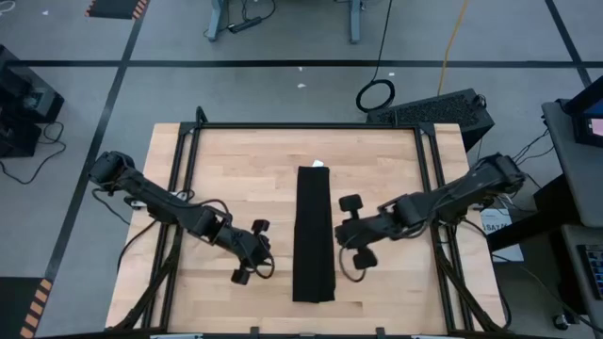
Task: Roll napkin
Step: Roll the black napkin
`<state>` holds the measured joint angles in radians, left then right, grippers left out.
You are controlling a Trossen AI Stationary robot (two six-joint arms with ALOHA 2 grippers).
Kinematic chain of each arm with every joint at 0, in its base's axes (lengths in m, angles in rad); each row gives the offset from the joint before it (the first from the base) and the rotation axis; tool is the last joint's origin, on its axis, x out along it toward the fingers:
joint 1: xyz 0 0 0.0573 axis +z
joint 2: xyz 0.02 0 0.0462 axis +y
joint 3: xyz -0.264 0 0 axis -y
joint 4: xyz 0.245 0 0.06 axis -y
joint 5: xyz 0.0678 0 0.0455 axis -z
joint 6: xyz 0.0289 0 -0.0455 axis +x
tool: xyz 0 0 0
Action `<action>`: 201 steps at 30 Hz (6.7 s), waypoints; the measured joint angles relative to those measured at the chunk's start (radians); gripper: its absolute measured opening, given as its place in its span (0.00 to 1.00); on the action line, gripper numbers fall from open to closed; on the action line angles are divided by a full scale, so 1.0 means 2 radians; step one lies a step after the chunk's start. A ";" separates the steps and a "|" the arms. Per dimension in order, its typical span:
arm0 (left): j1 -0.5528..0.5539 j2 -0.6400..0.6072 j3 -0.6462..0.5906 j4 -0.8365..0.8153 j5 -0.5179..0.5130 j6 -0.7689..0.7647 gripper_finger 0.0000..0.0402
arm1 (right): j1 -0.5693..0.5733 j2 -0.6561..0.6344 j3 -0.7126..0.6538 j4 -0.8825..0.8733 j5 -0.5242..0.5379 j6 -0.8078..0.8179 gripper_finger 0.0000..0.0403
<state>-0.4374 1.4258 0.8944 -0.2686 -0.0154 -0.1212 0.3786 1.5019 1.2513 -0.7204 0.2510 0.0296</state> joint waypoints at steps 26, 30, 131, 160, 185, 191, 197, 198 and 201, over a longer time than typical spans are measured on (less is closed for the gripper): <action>-0.110 0.049 -0.019 0.159 -0.160 0.108 0.43 | 0.037 0.148 0.000 0.166 0.031 -0.013 0.05; -0.144 0.095 -0.019 0.206 -0.203 0.139 0.56 | 0.062 0.148 0.000 0.167 0.030 0.011 0.12; -0.066 0.254 0.201 -0.033 -0.070 0.089 0.02 | 0.254 0.330 -0.010 0.378 0.310 0.049 0.68; -0.069 0.258 0.162 0.039 -0.057 0.037 0.02 | 0.195 0.328 -0.010 0.323 0.171 0.202 0.03; -0.025 0.245 0.118 0.128 0.053 -0.133 0.02 | 0.137 0.220 -0.013 0.304 -0.019 0.238 0.00; -0.001 0.245 0.078 0.130 0.070 -0.148 0.02 | 0.118 0.219 -0.012 0.253 -0.002 0.244 0.00; 0.017 0.245 0.052 0.157 0.072 -0.158 0.02 | 0.098 0.219 -0.012 0.245 0.006 0.237 0.00; 0.019 0.245 0.051 0.158 0.072 -0.156 0.02 | 0.095 0.219 -0.012 0.244 0.006 0.238 0.00; 0.025 0.245 0.051 0.159 0.075 -0.145 0.02 | 0.085 0.219 -0.012 0.234 0.005 0.242 0.00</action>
<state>-0.3865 1.9156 0.9966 0.0502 0.1351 -0.4121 0.5489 1.9392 1.2272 -0.2529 0.2616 0.5131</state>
